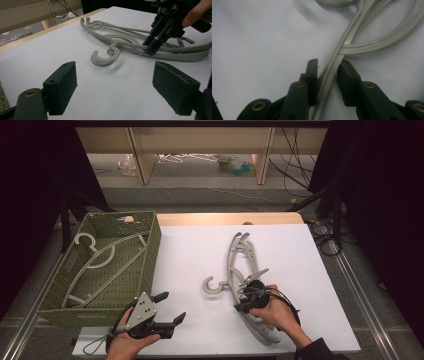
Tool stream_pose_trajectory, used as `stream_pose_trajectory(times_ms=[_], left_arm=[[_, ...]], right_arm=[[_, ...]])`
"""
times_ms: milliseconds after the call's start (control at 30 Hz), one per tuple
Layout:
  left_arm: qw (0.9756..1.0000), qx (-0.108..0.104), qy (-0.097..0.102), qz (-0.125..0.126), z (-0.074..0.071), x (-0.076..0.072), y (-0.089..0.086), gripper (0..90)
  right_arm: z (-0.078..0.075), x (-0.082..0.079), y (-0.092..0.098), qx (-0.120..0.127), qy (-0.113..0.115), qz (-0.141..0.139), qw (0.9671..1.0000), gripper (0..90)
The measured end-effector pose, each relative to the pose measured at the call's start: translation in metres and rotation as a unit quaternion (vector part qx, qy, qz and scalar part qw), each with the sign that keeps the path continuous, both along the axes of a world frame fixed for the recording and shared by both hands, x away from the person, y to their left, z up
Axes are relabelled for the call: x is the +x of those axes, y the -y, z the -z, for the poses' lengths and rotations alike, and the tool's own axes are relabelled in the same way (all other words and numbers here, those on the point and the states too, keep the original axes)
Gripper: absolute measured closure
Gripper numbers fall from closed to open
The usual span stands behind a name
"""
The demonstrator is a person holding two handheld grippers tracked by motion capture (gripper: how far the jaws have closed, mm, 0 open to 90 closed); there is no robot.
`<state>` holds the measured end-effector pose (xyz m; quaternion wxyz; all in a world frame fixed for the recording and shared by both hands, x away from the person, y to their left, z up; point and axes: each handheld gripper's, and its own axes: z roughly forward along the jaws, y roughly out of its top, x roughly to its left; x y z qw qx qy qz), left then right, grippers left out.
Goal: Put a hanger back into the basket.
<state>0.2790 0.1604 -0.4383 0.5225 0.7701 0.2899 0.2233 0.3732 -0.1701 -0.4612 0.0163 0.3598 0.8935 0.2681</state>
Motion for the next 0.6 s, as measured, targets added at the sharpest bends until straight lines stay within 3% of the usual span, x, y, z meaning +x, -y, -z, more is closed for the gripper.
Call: stream_pose_trajectory(times_ms=[467, 600], left_arm=[[1.0, 0.005, 0.005, 0.001, 0.0, 0.0, -0.001, 19.9], [1.0, 0.007, 0.003, 0.0, 0.0, 0.001, -0.002, 19.9]], right_arm=[[-0.022, -0.009, 0.008, 0.002, 0.035, -0.019, 0.9992, 81.0], [-0.028, -0.013, 0.009, -0.012, 0.049, -0.047, 0.9976, 81.6]])
